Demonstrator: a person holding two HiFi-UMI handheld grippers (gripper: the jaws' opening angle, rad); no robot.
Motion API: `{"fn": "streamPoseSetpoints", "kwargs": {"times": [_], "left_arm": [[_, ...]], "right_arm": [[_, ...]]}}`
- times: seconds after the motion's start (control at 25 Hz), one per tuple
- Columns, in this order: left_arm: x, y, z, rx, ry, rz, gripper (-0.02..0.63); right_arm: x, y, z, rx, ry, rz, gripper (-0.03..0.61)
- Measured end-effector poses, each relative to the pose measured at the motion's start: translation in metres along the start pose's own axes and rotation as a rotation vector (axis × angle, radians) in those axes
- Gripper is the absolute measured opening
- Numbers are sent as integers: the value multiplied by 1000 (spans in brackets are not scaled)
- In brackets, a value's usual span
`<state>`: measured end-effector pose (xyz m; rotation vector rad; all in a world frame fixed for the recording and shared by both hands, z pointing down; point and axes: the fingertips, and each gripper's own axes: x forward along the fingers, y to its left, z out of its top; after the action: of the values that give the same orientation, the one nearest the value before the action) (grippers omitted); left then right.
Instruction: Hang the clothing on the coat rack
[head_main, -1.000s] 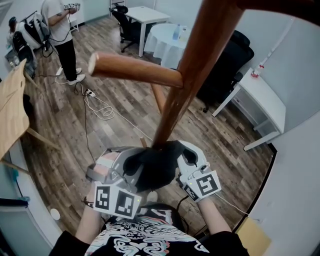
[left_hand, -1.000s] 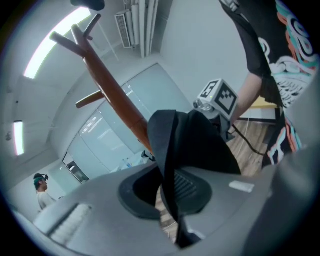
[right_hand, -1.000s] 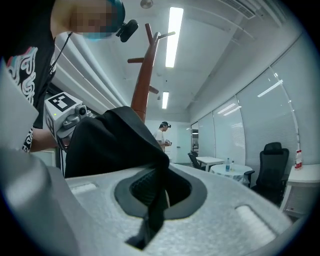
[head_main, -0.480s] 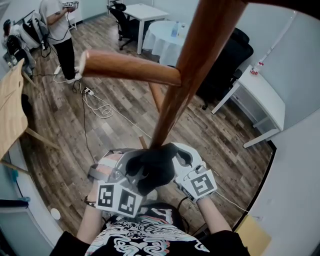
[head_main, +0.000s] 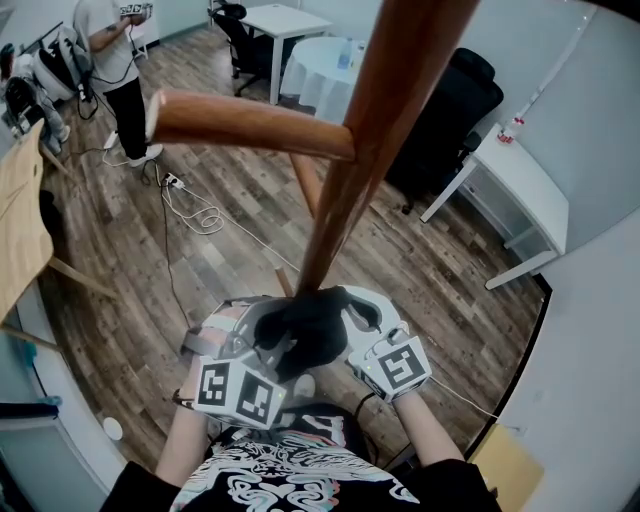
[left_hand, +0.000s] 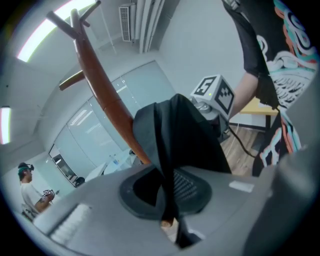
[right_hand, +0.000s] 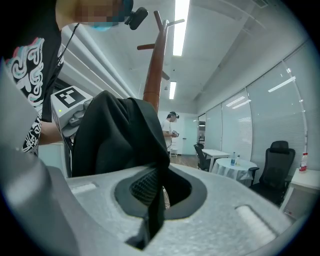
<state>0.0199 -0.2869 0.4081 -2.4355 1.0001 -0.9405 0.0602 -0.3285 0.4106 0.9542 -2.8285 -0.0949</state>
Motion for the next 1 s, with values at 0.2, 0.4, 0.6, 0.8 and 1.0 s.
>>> {"fn": "streamPoseSetpoints", "kwargs": {"times": [0.2,0.4,0.6,0.8,1.0], "left_arm": [[-1,-3,0,-28,-12,-21,6],[0,-9,3,-50,-26,-38,8],[-6,-13,5,-94,-43,-60,17],[-13,-23,-2,-153,-91,-125,62],[-22,-36,1,-169,-119,-171,75]], "right_arm": [[-1,3,2,-1,14,-9,3],[-7,-1,1,7,15,-35,3],[-13,4,1,0,28,-63,4],[-20,10,2,33,20,-89,8],[-32,16,1,127,16,-102,60]]}}
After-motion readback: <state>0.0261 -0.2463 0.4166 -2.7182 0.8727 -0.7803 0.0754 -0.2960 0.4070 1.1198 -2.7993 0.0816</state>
